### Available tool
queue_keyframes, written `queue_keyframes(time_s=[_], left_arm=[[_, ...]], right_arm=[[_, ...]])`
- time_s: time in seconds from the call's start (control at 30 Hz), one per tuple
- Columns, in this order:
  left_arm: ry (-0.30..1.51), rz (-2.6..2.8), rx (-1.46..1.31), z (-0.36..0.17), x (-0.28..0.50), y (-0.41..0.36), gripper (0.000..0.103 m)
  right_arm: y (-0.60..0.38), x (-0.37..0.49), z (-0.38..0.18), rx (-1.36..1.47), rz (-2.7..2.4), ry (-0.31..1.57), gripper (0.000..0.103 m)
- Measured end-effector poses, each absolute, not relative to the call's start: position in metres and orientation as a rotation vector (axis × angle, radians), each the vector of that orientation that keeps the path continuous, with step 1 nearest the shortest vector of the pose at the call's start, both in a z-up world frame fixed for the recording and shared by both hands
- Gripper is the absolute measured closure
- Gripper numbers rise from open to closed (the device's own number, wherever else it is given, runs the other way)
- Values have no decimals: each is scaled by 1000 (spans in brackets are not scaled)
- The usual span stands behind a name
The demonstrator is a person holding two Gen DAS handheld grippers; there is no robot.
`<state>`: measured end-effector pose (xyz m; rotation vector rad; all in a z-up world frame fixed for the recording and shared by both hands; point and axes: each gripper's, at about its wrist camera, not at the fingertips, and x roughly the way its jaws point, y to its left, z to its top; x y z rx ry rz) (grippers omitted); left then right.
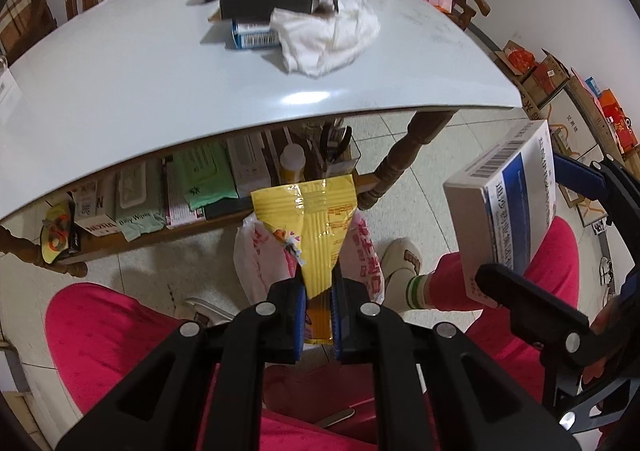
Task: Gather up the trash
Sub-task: 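Carry the wrapper and medicine box with both tools down to the white plastic bag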
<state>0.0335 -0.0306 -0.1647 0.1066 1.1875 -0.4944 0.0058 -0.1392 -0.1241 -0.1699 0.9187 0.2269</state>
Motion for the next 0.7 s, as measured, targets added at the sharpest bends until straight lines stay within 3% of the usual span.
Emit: queue_keyframes(time_s=[0.7], left_arm=[[1327, -514, 129, -239, 61, -44, 93]], right_arm=[[-145, 36, -210, -146, 193, 1055, 18]])
